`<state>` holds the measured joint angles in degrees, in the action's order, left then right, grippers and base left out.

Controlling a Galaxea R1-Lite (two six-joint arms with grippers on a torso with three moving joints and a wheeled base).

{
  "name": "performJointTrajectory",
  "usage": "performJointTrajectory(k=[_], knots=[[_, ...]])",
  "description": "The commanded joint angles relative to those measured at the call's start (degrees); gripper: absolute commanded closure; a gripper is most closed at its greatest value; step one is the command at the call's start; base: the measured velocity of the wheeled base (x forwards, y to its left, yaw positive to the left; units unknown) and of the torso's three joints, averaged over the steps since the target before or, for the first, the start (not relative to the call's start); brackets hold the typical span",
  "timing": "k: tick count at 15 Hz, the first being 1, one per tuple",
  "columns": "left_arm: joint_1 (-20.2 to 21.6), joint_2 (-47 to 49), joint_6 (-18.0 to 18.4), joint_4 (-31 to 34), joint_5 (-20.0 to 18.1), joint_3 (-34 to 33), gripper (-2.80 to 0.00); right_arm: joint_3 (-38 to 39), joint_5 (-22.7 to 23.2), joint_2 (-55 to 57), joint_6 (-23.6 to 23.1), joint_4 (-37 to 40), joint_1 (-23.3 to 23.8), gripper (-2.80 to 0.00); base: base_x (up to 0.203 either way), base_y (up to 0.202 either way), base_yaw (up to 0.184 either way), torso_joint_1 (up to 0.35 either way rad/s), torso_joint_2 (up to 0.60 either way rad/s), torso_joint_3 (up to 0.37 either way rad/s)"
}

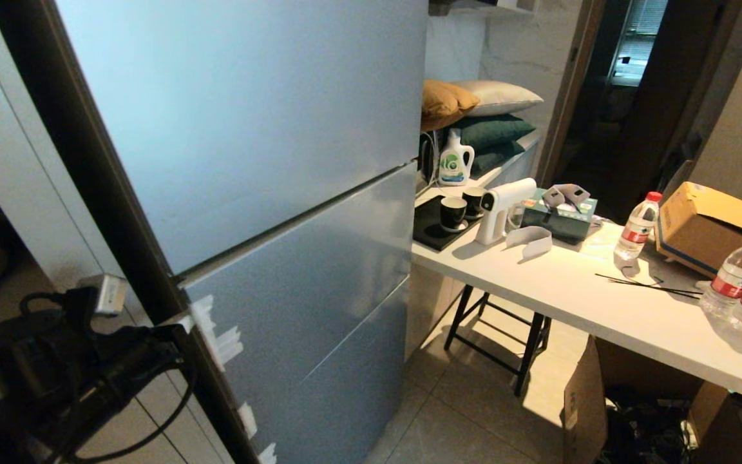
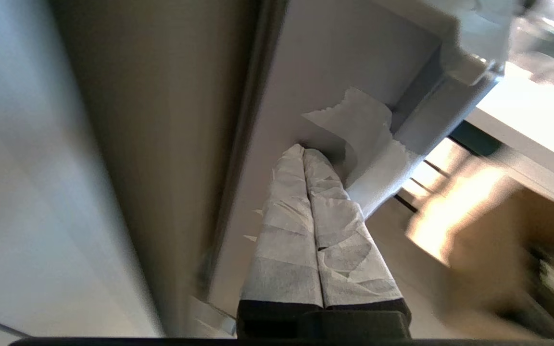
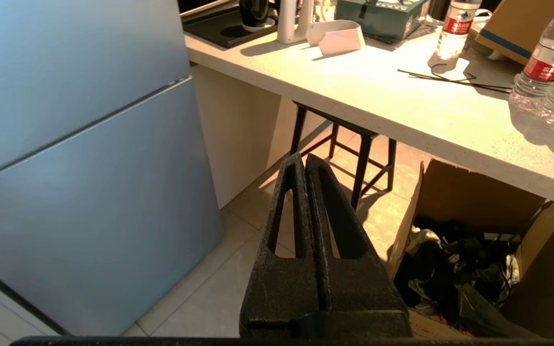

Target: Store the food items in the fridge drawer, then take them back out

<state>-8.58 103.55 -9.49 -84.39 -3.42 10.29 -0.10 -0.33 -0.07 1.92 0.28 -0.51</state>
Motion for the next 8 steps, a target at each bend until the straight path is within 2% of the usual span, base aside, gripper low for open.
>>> performJointTrajectory(k=[1, 5, 8], knots=[[-2.5, 0.9, -1.0, -2.6, -1.4, -0.6, 0.0, 0.0, 0.0, 0.1, 0.0, 0.0, 0.0, 0.0, 0.0, 0.0, 0.0, 0.0, 0.0, 0.0], [-4.3, 0.8, -0.9, -3.0, -2.2, -1.8, 0.0, 0.0, 0.0, 0.1, 0.0, 0.0, 0.0, 0.0, 0.0, 0.0, 0.0, 0.0, 0.0, 0.0], [-8.1, -0.1, -0.9, -3.0, -2.2, -3.6, 0.0, 0.0, 0.0, 0.1, 0.0, 0.0, 0.0, 0.0, 0.0, 0.0, 0.0, 0.0, 0.0, 0.0]])
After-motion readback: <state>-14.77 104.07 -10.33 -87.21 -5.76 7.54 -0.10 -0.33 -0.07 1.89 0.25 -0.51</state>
